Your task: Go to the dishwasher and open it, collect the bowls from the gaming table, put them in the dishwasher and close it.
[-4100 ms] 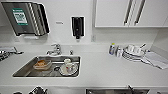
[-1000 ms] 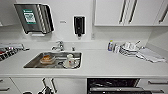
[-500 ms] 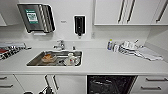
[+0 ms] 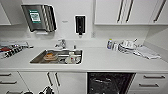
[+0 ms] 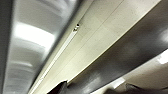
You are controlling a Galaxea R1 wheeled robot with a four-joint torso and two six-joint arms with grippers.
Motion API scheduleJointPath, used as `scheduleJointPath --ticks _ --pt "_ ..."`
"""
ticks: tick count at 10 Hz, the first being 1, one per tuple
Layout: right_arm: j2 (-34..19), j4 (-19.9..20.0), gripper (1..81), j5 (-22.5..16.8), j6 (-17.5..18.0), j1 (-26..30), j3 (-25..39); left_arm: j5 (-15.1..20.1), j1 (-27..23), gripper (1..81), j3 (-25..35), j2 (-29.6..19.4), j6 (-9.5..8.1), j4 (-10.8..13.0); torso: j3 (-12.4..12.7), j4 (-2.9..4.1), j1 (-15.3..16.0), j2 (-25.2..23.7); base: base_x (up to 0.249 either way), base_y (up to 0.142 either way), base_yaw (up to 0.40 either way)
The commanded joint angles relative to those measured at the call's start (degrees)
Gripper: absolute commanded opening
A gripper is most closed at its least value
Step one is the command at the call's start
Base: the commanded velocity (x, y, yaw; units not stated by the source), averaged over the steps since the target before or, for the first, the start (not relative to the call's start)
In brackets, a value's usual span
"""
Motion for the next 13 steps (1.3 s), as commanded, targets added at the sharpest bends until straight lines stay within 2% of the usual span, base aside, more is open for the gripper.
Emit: scheduleJointPath --ticks 1,4,7,9,11,13 --pt "0.9 -0.8 81.1 -6.8 -1.0 2.2 -1.3 1.0 -5.5 81.1 1.9 -1.4 0.23 -1.0 0.0 0.00 0.0 0.0 -0.087 0.000 0.000" --pt "5.6 -0.8 81.1 -4.5 -2.3 -0.2 -8.8 1.1 -4.5 81.1 1.5 -1.4 0.24 -0.9 0.0 0.00 0.0 0.0 -0.087 0.000 0.000" --pt "6.1 -0.8 81.1 -4.5 -4.3 -1.3 -10.8 1.0 -3.0 81.1 -0.7 -0.2 0.24 -0.9 0.0 0.00 0.0 0.0 -0.083 0.000 0.000" --pt "6.0 -0.8 81.1 -4.5 -7.6 -3.0 -12.4 1.1 -0.7 81.1 -2.9 0.4 0.24 -0.9 0.0 0.00 0.0 0.0 0.000 0.000 0.000" --pt "6.1 -0.8 81.1 -4.3 -12.0 -5.3 -15.2 1.1 4.0 81.1 -6.9 1.7 0.50 -0.4 0.0 0.00 0.0 0.0 0.000 0.000 0.000" --pt "6.0 -0.8 81.1 -1.7 -16.9 -8.5 -16.5 0.9 10.1 81.1 -11.7 3.0 0.94 -0.1 0.0 0.00 0.0 0.0 0.000 0.000 0.000"
